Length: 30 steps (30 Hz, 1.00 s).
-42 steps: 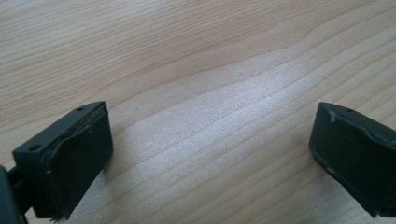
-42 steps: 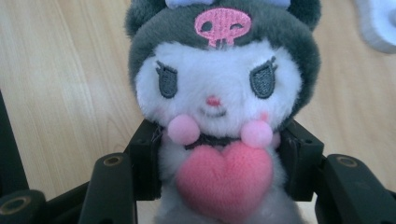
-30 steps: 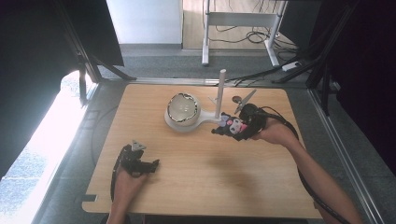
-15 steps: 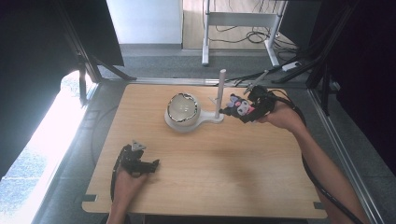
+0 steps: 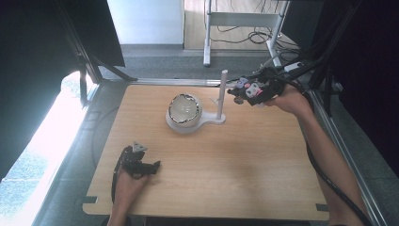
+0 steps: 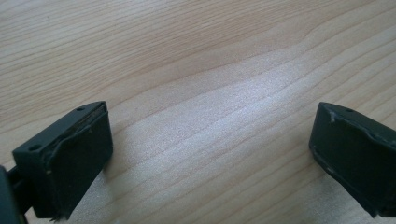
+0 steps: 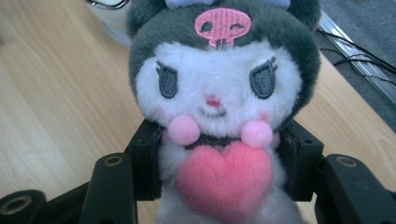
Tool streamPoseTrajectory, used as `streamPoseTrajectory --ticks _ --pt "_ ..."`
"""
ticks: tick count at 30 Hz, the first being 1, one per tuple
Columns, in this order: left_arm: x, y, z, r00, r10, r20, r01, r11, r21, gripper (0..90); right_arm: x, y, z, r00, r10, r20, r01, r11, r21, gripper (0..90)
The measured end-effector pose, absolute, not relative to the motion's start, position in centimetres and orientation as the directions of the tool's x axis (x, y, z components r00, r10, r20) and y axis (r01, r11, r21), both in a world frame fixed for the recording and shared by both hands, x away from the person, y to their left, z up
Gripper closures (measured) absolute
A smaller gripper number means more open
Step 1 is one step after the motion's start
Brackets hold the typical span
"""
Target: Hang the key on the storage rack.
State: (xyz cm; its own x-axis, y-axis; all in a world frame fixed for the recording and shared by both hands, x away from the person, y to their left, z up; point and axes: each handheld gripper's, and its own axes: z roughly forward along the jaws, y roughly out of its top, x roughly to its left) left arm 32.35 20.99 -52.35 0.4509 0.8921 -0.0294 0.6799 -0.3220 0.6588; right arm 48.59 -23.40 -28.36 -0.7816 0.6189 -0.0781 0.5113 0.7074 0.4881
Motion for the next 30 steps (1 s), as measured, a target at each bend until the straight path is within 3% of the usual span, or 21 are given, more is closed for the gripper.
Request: streamPoseTrajectory --ticks 13,30 --pt "32.3 21.0 -52.3 0.453 0.891 -0.029 0.680 -0.324 0.657 0.0 49.5 -21.3 -27.2 -0.785 0.615 -0.077 0.499 0.701 0.509 43.4" --pt "32.3 21.0 -52.4 0.450 0.893 -0.029 0.679 -0.321 0.660 0.0 48.9 -19.5 -33.0 -0.818 0.575 -0.008 0.517 0.741 0.428 42.7"
